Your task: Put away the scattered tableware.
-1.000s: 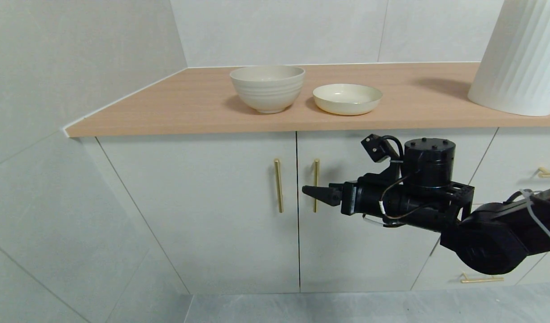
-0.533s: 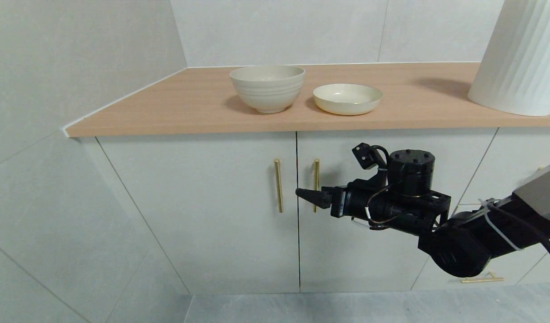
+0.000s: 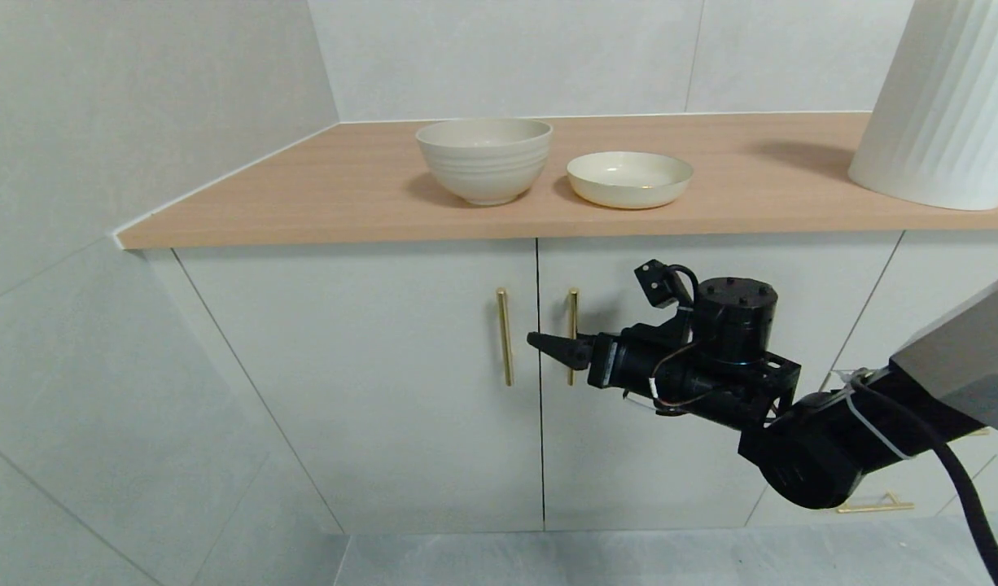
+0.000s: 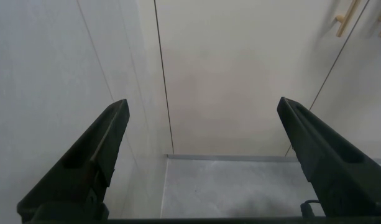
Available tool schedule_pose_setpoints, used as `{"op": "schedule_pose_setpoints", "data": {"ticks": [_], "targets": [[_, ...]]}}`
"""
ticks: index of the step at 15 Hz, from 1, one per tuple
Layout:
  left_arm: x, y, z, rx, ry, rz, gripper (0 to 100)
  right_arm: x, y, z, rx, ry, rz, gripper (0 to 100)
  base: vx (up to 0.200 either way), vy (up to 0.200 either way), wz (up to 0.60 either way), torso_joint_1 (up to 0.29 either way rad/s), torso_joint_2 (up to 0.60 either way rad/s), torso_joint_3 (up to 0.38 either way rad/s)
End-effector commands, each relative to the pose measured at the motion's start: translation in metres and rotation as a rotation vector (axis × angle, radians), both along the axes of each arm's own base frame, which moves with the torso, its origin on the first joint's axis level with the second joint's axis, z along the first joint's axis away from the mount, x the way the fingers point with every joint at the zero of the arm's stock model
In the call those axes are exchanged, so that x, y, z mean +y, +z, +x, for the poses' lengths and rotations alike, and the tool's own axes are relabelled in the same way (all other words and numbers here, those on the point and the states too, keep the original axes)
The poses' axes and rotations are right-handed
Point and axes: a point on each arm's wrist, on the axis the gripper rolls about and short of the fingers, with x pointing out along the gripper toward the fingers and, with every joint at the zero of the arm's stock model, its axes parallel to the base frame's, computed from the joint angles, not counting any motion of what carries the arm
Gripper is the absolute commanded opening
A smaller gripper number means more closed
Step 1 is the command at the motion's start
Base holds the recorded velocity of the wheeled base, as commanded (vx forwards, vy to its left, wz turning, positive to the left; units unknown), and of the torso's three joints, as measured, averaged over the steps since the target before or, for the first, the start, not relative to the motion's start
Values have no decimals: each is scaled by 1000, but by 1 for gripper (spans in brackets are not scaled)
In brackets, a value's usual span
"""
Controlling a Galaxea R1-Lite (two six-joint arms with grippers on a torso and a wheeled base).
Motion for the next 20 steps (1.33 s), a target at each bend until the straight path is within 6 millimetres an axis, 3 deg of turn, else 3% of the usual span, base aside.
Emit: {"op": "schedule_pose_setpoints", "data": {"ticks": [1, 7, 12, 20], "targets": [[0, 0, 0, 0, 0, -1, 100, 4, -6, 3, 13, 7, -3, 100, 0, 0, 0, 0, 0, 0], [0, 0, 0, 0, 0, -1, 100, 14, -8, -5, 9, 41, 8, 100, 0, 0, 0, 0, 0, 0], [0, 0, 0, 0, 0, -2, 100, 7, 0, -17, 25, 57, 19, 100, 0, 0, 0, 0, 0, 0], [0, 0, 0, 0, 0, -2, 100, -36, 34, -81, 4, 258, 34, 100, 0, 0, 0, 0, 0, 0]]}}
